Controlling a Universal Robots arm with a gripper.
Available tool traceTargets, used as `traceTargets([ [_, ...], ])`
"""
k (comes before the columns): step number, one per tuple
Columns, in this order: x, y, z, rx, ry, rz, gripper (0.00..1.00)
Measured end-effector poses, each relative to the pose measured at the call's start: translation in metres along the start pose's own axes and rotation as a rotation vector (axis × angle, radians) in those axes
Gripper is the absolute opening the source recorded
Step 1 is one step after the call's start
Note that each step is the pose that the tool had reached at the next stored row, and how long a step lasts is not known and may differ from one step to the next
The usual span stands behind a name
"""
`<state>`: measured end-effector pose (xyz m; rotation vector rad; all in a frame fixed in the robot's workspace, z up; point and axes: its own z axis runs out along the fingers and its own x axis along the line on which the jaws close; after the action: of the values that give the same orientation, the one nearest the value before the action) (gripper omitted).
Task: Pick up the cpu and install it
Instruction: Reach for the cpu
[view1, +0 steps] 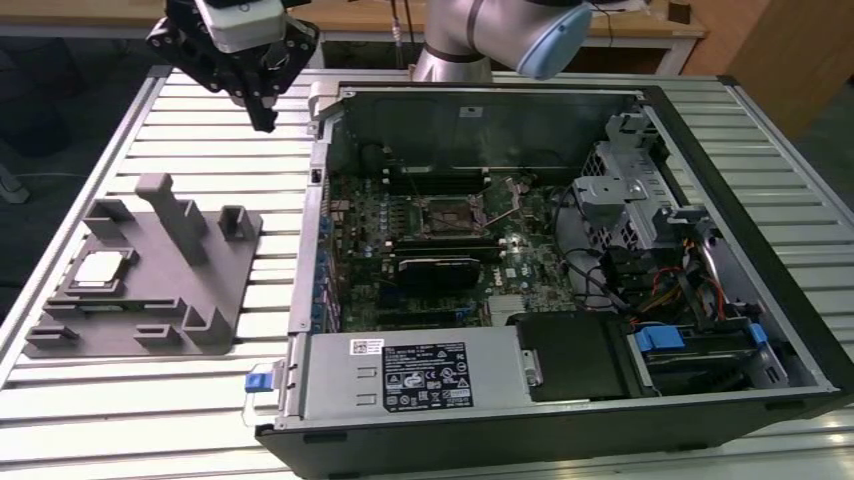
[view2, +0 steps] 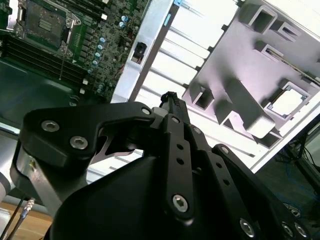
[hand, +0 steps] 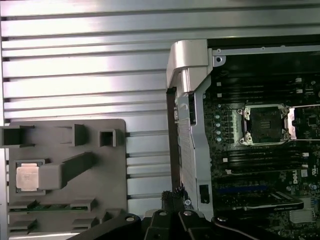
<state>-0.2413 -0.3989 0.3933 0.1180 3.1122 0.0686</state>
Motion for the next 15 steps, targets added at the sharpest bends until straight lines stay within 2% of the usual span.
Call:
traceTargets([
  [15, 0.0248, -0.0019, -0.0007, 0.0, -0.0001, 0.0, 0.11],
])
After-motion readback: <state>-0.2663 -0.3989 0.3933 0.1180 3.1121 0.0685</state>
